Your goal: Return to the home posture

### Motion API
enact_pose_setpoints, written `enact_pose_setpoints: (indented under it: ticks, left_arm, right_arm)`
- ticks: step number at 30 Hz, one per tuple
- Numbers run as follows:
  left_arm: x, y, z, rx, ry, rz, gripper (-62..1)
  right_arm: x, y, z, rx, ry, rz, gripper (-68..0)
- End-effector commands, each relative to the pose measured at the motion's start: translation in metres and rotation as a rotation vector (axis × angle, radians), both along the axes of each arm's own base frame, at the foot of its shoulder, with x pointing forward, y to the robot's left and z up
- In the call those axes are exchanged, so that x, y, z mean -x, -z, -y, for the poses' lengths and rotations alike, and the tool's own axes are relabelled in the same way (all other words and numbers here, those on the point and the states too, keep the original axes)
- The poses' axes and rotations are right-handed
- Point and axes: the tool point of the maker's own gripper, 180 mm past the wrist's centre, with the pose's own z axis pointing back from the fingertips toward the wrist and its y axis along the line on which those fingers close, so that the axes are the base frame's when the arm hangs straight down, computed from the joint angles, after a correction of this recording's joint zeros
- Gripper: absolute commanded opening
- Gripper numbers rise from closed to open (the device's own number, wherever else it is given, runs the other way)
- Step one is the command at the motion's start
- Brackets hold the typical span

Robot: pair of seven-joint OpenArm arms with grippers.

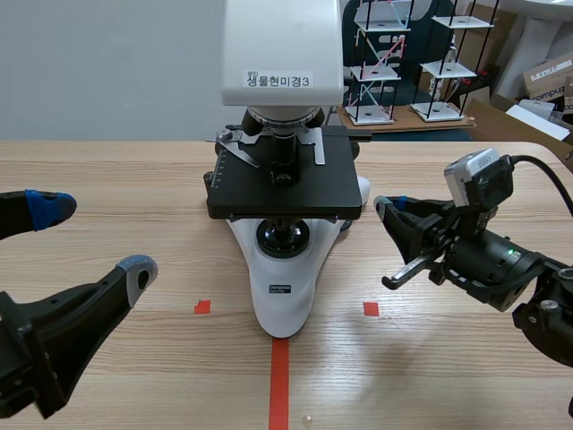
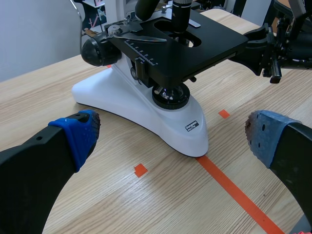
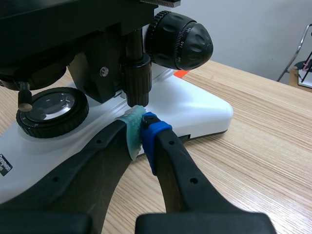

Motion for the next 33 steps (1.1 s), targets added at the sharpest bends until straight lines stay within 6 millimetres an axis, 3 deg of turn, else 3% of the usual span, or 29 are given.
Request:
enact_pose_setpoints:
  ticks: [1,24,26,33]
  left_arm:
    - [-0.001,-0.006,0.0,0.021,-0.006,0.02,1.4]
    - [-0.001,-0.006,0.0,0.021,-0.006,0.02,1.4]
    - [-0.001,-0.006,0.0,0.021,-0.006,0.02,1.4]
    - [-0.001,-0.007,0.0,0.02,-0.005,0.022,1.4]
  right_arm:
    - [-0.005,-0.015,0.001,-0.014,-0.003,0.047,-66.4]
    - [-0.005,-0.009,0.003,0.011,-0.002,0.02,-66.4]
    - [-0.004,-0.007,0.004,0.018,-0.001,0.012,-62.6]
    - [0.01,-0.004,0.012,0.04,-0.012,-0.003,-36.3]
